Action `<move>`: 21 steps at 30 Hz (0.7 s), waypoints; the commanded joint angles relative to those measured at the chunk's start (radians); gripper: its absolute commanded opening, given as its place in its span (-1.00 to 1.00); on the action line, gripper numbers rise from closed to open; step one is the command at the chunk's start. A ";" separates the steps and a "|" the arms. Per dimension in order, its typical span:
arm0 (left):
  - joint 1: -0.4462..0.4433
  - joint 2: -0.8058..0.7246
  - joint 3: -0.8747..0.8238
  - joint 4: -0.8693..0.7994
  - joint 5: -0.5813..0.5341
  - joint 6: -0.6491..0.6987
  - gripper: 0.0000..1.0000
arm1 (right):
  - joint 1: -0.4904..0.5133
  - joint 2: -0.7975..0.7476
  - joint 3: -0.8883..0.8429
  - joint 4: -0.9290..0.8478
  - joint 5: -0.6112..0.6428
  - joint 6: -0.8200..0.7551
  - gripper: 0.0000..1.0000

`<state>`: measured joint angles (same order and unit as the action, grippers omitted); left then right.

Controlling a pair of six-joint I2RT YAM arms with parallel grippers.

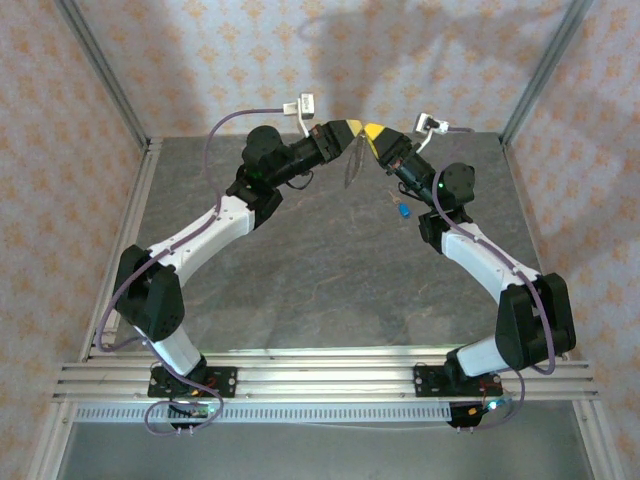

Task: Put the keys on the keyring

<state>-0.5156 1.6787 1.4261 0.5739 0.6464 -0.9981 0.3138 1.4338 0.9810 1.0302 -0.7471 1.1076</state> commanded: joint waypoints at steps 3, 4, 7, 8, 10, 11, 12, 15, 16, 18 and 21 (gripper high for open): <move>-0.008 0.004 0.031 0.050 0.012 0.001 -0.75 | 0.008 0.000 0.013 0.077 0.006 0.005 -1.00; -0.010 0.004 0.033 0.050 0.013 0.001 -0.80 | 0.008 -0.001 0.012 0.077 0.006 0.004 -1.00; -0.011 0.007 0.040 0.041 0.015 0.007 -0.88 | 0.009 -0.001 0.012 0.071 0.002 0.005 -1.00; -0.012 0.008 0.045 0.036 0.017 0.010 -0.92 | 0.009 -0.002 0.012 0.069 -0.001 0.005 -1.00; -0.013 0.010 0.052 0.027 0.021 0.016 -0.96 | 0.009 -0.003 0.011 0.061 -0.004 0.002 -1.00; -0.014 0.012 0.055 0.018 0.022 0.023 -0.98 | 0.009 -0.004 0.013 0.055 -0.007 0.000 -1.00; -0.015 0.012 0.059 0.012 0.024 0.029 -0.99 | 0.009 -0.004 0.014 0.050 -0.010 -0.002 -1.00; -0.019 0.013 0.071 -0.025 0.031 0.056 -1.00 | 0.009 -0.009 0.015 0.030 -0.016 -0.008 -1.00; -0.019 0.013 0.073 -0.034 0.033 0.066 -1.00 | 0.009 -0.012 0.015 0.016 -0.016 -0.012 -1.00; -0.019 0.009 0.073 -0.049 0.033 0.085 -1.00 | 0.009 -0.022 0.020 -0.038 -0.014 -0.032 -1.00; -0.017 0.000 0.075 -0.085 0.033 0.126 -1.00 | 0.004 -0.060 0.021 -0.127 -0.003 -0.082 -0.46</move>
<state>-0.5182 1.6840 1.4578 0.5034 0.6533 -0.9371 0.3138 1.4281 0.9810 0.9657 -0.7322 1.0782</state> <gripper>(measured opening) 0.043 0.227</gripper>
